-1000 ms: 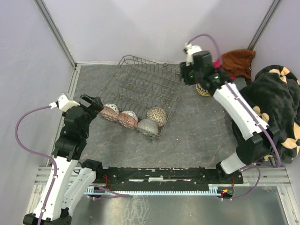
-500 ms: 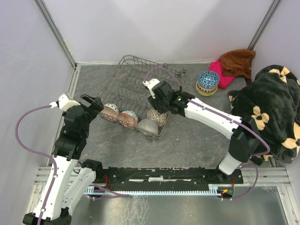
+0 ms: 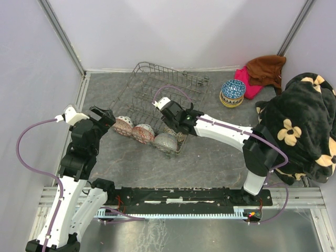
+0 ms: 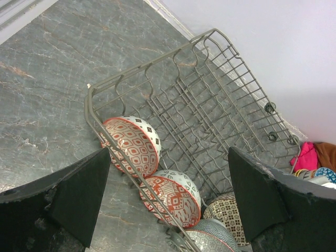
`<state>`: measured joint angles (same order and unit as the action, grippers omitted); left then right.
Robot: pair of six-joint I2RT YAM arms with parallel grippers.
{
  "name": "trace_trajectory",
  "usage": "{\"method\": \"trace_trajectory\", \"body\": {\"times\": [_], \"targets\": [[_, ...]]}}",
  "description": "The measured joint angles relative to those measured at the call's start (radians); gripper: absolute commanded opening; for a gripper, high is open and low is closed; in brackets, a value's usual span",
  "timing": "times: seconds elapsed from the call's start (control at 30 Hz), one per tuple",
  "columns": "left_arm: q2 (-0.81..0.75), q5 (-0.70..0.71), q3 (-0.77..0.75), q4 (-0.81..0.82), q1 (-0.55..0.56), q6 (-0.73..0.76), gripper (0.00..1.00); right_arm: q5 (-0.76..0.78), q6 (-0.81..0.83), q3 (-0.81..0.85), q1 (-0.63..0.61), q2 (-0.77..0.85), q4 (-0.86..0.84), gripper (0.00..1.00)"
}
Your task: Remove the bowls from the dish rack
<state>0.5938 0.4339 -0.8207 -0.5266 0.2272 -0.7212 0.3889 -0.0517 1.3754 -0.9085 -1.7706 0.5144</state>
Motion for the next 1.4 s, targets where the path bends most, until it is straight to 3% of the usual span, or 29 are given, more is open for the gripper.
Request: {"method": "trace_trajectory", "body": {"times": [0.5,1.1,1.4], "targets": [[-0.001,0.001,0.001,0.000,0.000,0.000,0.99,0.090,0.017,-0.009,-0.002,-0.051,-0.036,0.37],[-0.006,0.002,0.001,0.000,0.000,0.000,0.99,0.191,0.058,-0.045,-0.008,-0.054,-0.062,0.02],[-0.006,0.002,0.001,0.001,0.000,0.000,0.99,0.190,0.058,-0.048,-0.008,-0.031,-0.058,0.01]]}}
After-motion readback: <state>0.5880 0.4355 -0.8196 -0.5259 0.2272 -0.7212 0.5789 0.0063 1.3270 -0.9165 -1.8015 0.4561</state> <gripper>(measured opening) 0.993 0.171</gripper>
